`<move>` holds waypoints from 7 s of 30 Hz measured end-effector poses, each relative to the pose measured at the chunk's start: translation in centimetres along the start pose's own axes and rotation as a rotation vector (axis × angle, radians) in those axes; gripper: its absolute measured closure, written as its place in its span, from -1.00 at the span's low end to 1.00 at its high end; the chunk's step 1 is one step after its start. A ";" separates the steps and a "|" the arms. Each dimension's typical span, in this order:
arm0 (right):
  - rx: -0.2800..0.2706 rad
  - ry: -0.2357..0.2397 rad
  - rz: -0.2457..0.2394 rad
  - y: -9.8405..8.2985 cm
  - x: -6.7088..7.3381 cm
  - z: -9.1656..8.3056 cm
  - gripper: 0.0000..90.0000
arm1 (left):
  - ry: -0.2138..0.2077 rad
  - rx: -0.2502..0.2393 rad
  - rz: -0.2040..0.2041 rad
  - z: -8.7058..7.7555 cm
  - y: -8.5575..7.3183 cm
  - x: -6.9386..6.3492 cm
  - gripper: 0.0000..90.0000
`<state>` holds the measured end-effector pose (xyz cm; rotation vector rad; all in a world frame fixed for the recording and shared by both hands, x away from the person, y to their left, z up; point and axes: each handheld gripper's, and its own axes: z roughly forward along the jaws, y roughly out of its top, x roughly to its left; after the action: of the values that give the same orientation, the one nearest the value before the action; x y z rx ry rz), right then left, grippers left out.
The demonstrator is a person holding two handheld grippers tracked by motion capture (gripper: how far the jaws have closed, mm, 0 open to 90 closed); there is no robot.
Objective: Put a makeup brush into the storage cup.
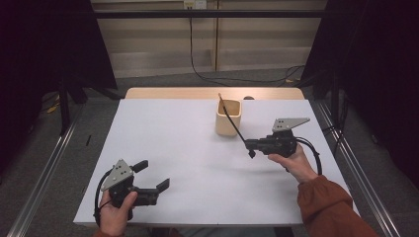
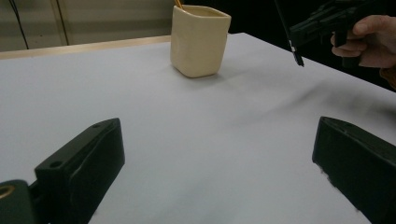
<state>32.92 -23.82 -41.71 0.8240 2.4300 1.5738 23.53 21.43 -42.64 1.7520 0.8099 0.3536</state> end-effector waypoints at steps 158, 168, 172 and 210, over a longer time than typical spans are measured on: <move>0.857 0.333 -0.399 3.9 7.4 7.0 0.90 | -0.437 0.597 0.402 11.7 7.3 -5.5 -0.87; 0.876 0.330 -0.400 4.0 7.5 7.2 0.90 | -0.479 0.702 0.446 12.4 6.5 -6.1 -0.83; 0.871 0.332 -0.407 4.0 7.5 7.2 0.90 | -0.482 0.717 0.462 12.6 6.0 -6.2 -0.74; 0.846 0.333 -0.421 4.1 7.8 7.9 0.90 | -0.501 0.774 0.425 14.2 5.1 -5.6 0.85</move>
<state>30.96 -12.27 -40.23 0.0673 3.2508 0.5337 29.84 6.63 -41.80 2.5975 0.1921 -0.1657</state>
